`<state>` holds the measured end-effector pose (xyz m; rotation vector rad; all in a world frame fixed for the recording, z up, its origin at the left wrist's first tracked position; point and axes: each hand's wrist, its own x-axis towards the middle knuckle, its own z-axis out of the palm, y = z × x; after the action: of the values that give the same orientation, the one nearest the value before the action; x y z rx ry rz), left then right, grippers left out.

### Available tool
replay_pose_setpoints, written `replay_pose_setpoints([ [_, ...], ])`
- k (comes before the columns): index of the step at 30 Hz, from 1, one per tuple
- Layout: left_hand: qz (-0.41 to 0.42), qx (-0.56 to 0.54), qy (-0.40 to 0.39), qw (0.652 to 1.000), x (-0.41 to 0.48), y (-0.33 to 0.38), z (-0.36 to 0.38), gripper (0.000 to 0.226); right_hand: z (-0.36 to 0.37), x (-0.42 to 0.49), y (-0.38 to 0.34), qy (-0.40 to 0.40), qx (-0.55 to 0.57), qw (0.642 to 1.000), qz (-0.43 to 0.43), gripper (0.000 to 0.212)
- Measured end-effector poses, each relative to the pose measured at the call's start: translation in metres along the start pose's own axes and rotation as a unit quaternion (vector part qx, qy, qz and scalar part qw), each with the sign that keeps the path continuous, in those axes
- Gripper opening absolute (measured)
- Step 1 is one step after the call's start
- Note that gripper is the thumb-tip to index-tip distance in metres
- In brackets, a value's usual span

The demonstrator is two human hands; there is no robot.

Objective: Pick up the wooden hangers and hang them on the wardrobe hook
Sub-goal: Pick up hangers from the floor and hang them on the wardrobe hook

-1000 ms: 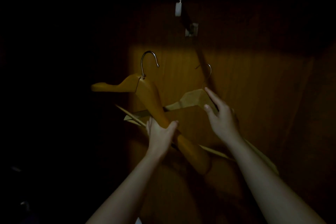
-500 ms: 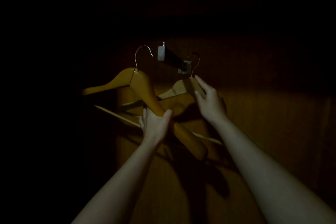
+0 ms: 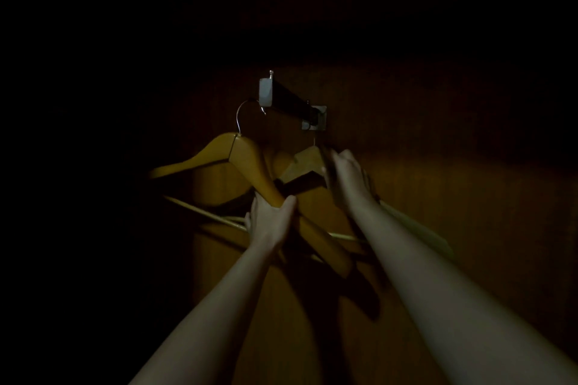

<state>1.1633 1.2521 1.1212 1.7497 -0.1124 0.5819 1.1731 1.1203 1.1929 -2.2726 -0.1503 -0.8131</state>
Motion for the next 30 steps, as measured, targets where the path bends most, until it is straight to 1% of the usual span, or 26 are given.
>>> replay_pose_setpoints([
  [2,-0.014,-0.022,-0.018,0.999,-0.002,-0.006,0.002,0.052,0.001,-0.002,0.005,0.000,-0.035,0.999,-0.011,0.031],
  [3,-0.024,-0.036,-0.023,0.999,-0.002,-0.009,0.004,0.046,-0.001,-0.003,0.005,0.006,-0.085,0.996,-0.036,0.032],
  [5,-0.040,-0.061,-0.023,0.997,-0.007,-0.011,0.003,0.039,-0.003,-0.009,0.005,0.043,-0.174,0.979,-0.102,0.042],
  [7,-0.049,-0.081,-0.025,0.995,-0.015,-0.010,-0.001,0.036,-0.004,-0.023,0.005,0.078,-0.179,0.972,-0.133,0.050],
  [8,-0.049,-0.092,-0.026,0.994,-0.021,-0.010,-0.004,0.034,-0.003,-0.032,0.008,0.075,-0.162,0.974,-0.137,0.047],
  [9,-0.048,-0.102,-0.031,0.993,-0.027,-0.009,-0.008,0.030,-0.001,-0.043,0.010,0.053,-0.139,0.980,-0.133,0.044],
  [11,-0.032,-0.126,-0.041,0.991,-0.043,-0.010,-0.018,0.017,0.004,-0.068,0.015,-0.034,-0.086,0.990,-0.107,0.041],
  [12,-0.020,-0.134,-0.045,0.990,-0.051,-0.013,-0.022,0.014,0.007,-0.082,0.016,-0.069,-0.072,0.989,-0.105,0.038],
  [15,-0.005,-0.123,-0.056,0.991,-0.084,-0.020,-0.038,0.025,0.018,-0.126,0.018,-0.134,-0.015,0.985,-0.104,0.031],
  [20,-0.015,-0.090,-0.066,0.994,-0.139,-0.052,-0.065,0.026,0.041,-0.214,0.017,-0.239,0.092,0.966,-0.045,0.027],
  [24,-0.056,-0.086,-0.078,0.992,-0.188,-0.080,-0.091,0.014,0.055,-0.282,0.013,-0.258,0.112,0.960,0.008,0.025],
  [25,-0.066,-0.082,-0.084,0.991,-0.198,-0.085,-0.095,0.016,0.059,-0.295,0.014,-0.260,0.111,0.959,0.016,0.025],
  [28,-0.119,-0.068,-0.092,0.986,-0.236,-0.106,-0.111,0.030,0.070,-0.347,0.008,-0.243,0.093,0.964,0.052,0.026],
  [30,-0.177,-0.040,-0.087,0.980,-0.262,-0.120,-0.121,0.031,0.078,-0.385,0.004,-0.238,0.072,0.965,0.079,0.028],
])
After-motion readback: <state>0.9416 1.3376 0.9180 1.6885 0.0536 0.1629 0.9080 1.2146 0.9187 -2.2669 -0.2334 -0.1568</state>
